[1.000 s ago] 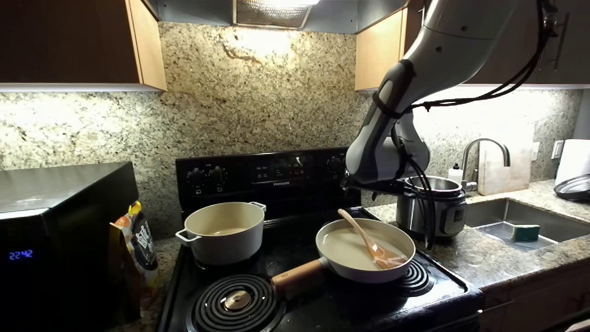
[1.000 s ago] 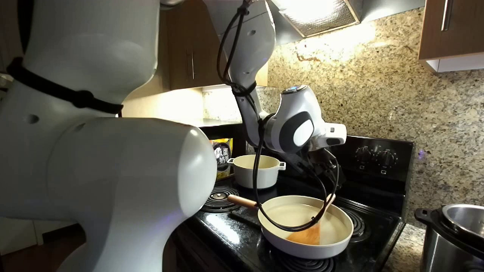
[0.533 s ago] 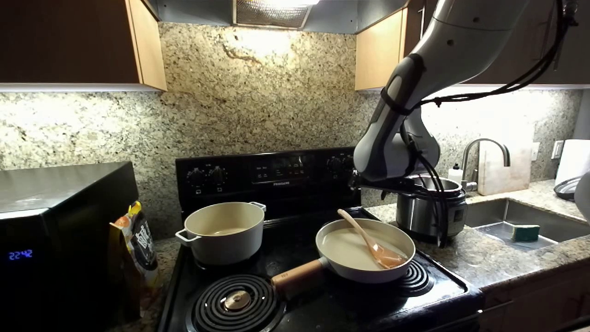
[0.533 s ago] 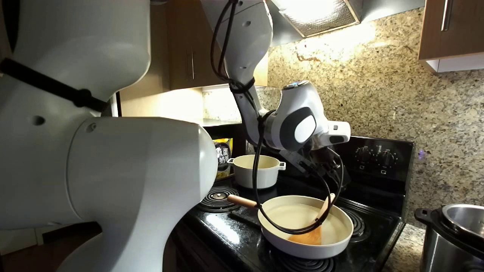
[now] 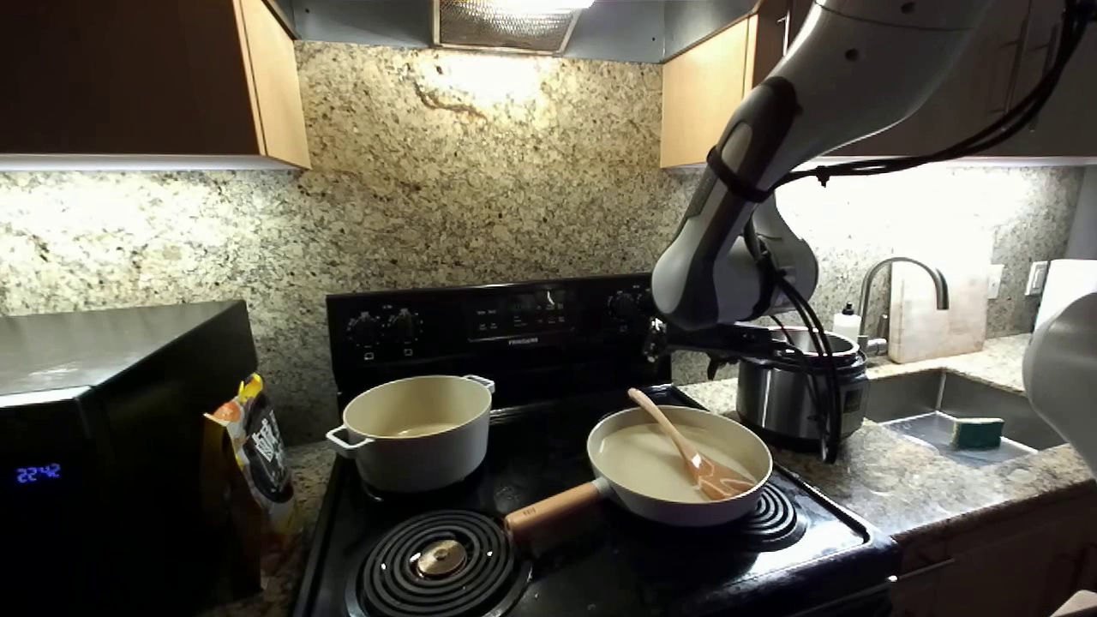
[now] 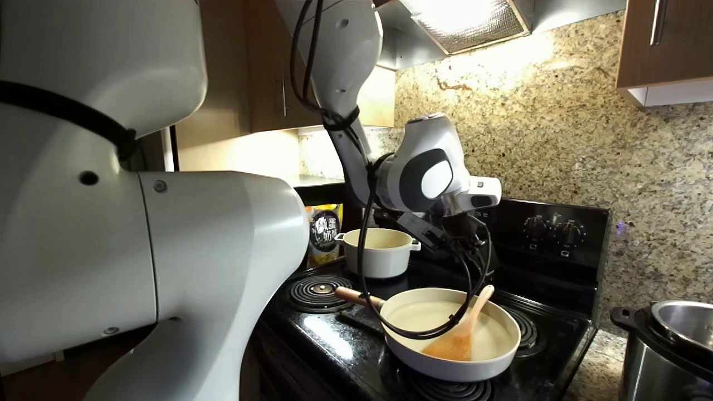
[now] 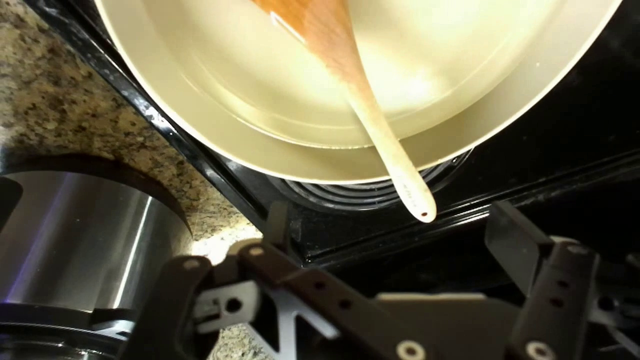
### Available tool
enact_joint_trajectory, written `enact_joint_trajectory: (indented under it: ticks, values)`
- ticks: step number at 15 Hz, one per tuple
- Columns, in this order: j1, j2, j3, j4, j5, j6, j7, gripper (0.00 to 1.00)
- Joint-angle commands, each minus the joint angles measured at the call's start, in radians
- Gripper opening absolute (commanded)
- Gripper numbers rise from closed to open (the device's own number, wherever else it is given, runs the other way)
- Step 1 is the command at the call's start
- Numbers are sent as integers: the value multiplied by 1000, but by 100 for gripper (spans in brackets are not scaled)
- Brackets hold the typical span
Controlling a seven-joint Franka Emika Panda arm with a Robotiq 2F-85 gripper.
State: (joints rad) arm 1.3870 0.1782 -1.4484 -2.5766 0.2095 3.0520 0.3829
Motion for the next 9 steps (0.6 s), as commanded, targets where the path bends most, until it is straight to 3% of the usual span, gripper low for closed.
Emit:
enact_joint_trajectory:
  ticks: [1, 5, 9]
  values:
    - [211, 5, -181, -13, 23, -71, 15, 100]
    - [463, 57, -403, -12, 113, -208, -17, 100]
    - [715, 196, -622, -35, 298, -405, -43, 100]
